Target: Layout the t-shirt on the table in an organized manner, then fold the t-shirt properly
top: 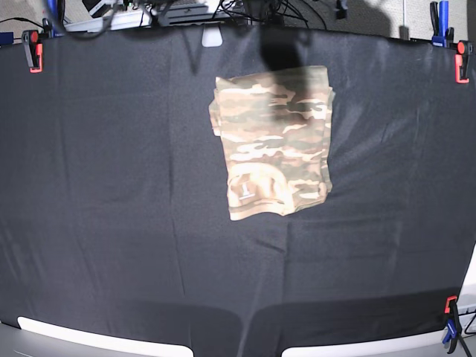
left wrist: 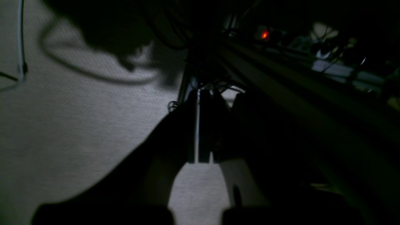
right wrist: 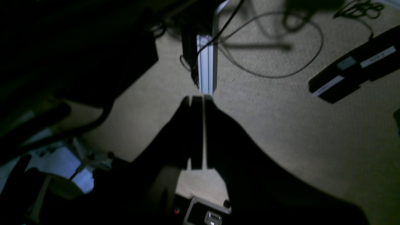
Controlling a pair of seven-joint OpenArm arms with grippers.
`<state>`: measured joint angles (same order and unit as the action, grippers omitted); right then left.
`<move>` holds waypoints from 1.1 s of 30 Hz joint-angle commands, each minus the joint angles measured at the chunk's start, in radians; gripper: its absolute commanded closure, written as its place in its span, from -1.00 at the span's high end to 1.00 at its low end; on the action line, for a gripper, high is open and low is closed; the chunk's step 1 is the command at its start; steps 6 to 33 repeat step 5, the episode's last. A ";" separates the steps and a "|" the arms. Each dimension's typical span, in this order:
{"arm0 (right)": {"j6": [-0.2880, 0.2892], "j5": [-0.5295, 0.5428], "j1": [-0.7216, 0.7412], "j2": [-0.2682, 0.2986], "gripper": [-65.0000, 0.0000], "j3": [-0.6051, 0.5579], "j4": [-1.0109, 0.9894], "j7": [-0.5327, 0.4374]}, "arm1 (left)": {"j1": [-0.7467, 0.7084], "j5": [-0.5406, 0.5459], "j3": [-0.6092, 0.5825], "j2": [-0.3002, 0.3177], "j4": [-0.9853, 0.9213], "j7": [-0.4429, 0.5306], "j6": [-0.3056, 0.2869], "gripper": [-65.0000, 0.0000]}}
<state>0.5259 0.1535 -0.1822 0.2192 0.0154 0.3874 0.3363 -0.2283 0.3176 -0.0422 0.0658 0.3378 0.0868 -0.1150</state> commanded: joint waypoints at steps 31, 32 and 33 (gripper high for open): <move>0.008 0.002 0.008 0.008 -1.00 0.002 0.003 -0.031 | -0.004 0.002 0.108 -0.002 0.001 0.008 -0.004 -1.00; 0.008 0.002 0.008 0.008 -1.00 0.002 0.003 -0.031 | -0.004 0.002 0.108 -0.002 0.001 0.008 -0.004 -1.00; 0.008 0.002 0.008 0.008 -1.00 0.002 0.003 -0.031 | -0.004 0.002 0.108 -0.002 0.001 0.008 -0.004 -1.00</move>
